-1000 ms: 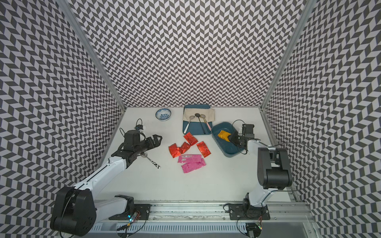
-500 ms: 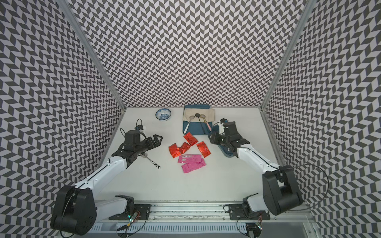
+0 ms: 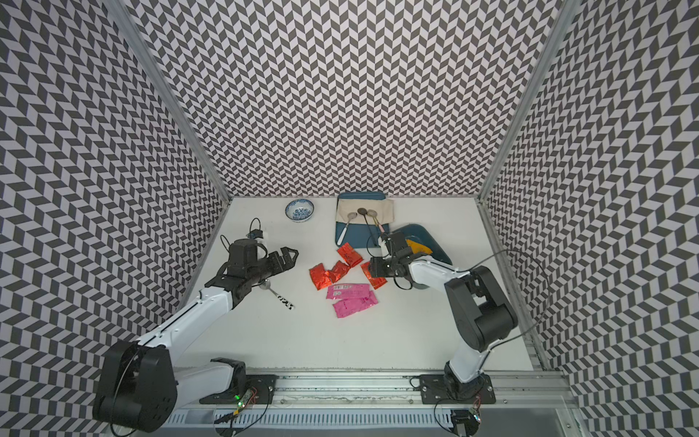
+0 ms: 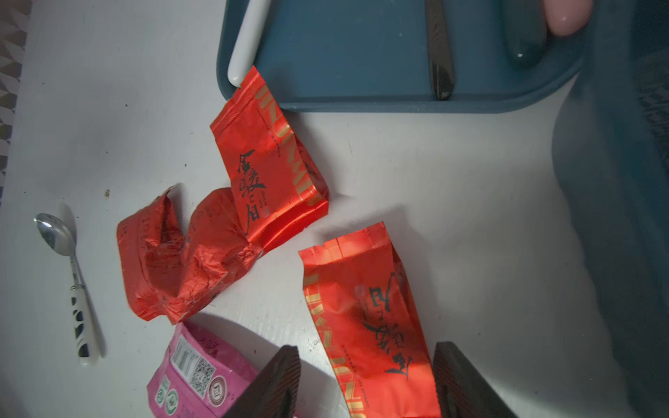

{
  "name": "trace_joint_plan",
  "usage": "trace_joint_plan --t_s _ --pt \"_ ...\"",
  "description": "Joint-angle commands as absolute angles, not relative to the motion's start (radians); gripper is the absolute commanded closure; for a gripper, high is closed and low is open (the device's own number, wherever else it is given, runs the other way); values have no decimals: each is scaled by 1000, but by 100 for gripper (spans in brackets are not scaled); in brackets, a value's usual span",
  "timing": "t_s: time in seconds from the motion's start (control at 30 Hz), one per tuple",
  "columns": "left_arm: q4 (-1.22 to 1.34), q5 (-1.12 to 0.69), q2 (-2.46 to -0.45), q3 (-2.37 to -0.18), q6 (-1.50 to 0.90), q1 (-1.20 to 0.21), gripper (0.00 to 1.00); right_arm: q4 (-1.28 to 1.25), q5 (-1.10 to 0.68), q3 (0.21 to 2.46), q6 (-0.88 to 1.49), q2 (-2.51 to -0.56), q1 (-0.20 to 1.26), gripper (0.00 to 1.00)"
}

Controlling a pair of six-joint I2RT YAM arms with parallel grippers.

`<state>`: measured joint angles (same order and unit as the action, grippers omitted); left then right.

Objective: Put the tea bags into the storage box
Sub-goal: Pick up the tea bag from the center of the board.

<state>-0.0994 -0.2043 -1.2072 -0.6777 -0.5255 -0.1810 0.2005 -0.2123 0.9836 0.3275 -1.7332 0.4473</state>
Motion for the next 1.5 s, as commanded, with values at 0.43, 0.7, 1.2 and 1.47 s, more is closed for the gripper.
trace_joint_plan --t_s 0.43,0.7,1.2,1.47 --pt "-108 -181 -1160 -645 -496 -178 0 160 -197 1053 279 -1852 452 54" --pt "-109 -181 -1161 -653 -494 -176 0 157 -212 1040 289 -1887 455 71" --pt "-106 -172 -1151 -642 -500 -176 0 187 -305 1072 354 -1721 456 100" --pt "-100 -184 -1157 -643 -503 -176 0 305 -368 1226 267 -1658 342 100"
